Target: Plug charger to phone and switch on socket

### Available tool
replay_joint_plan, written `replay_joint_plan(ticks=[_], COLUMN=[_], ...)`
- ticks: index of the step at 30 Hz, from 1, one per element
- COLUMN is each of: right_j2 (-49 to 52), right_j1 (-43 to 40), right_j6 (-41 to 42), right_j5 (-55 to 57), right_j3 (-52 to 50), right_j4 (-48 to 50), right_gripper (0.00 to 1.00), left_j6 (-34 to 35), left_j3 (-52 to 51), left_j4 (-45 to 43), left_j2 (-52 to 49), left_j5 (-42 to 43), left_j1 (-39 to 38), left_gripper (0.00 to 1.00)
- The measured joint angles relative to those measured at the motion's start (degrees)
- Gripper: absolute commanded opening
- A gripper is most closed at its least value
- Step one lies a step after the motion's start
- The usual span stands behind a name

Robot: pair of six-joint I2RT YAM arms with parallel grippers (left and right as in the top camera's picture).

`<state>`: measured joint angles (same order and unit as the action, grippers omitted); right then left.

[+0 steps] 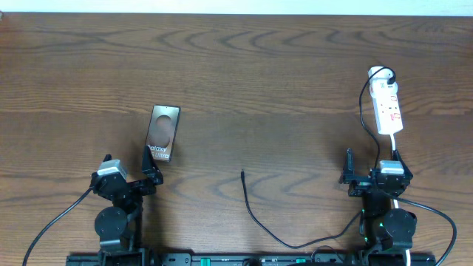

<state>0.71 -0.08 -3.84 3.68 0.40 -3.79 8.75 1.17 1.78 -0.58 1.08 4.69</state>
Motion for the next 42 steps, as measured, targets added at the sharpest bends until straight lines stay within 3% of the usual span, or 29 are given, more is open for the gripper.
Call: replay_joint_plan(ticks=[32,42], right_j2=[0.0,0.0], right_j1=[0.0,0.0], right_j6=[0.0,0.0], right_j5=[0.0,0.0], right_j3=[0.0,0.0], right_j4=[0.0,0.0], right_gripper=[0.99,0.99], left_j6=[0.0,-2.8], left_j3=[2.1,15.8], left_j4=[2.5,2.7], left_j2=[-0.5,-16.8], left_j5=[-0.5,1.5], left_j1=[0.0,0.0], left_gripper=[0.93,0.93])
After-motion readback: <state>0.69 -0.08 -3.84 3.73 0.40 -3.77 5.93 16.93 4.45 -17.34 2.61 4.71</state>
